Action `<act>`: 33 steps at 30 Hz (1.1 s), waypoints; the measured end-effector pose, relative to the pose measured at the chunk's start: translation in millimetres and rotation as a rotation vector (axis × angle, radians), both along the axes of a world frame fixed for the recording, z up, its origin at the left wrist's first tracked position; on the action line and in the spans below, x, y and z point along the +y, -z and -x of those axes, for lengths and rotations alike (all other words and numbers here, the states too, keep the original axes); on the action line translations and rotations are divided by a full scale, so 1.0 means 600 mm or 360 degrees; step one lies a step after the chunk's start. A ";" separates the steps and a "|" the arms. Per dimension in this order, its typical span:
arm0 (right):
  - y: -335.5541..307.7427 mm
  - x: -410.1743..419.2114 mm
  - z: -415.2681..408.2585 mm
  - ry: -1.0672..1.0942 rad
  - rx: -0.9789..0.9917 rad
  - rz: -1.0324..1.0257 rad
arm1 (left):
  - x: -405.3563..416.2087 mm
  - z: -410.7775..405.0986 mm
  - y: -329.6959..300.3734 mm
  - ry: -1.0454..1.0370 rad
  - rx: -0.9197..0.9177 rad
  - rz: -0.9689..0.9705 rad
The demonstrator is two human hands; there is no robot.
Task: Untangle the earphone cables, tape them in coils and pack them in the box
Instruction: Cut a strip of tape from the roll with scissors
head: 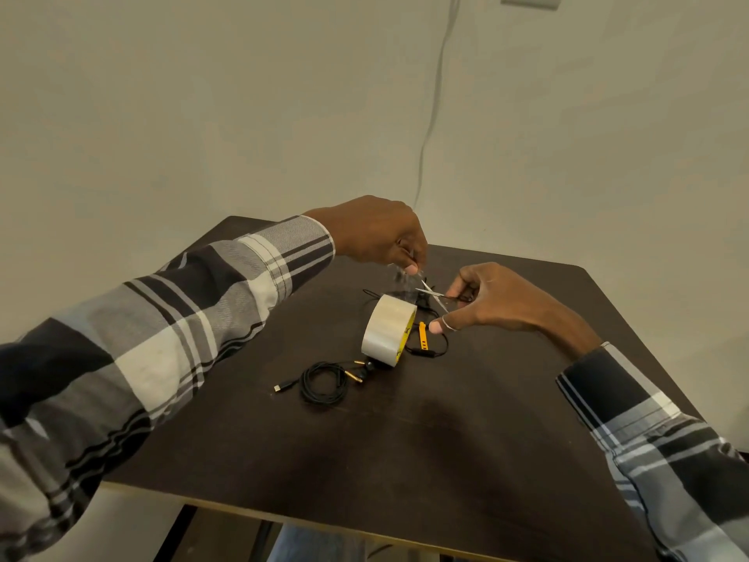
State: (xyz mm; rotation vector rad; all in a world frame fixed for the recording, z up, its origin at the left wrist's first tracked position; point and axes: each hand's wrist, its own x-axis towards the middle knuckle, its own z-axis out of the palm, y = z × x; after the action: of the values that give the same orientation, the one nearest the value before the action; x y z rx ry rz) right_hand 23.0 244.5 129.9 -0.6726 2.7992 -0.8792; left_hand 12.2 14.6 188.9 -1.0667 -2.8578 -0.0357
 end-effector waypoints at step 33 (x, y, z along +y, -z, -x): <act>-0.026 0.000 0.012 -0.0190 -0.0023 -0.0027 | 0.005 0.003 0.003 0.0078 0.0088 -0.0015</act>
State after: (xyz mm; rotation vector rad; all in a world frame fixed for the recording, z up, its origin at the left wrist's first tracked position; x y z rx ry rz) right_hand 15.9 244.2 145.5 -0.8179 2.7182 -0.8341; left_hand 10.6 17.7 187.2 -1.1174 -2.7797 -0.0223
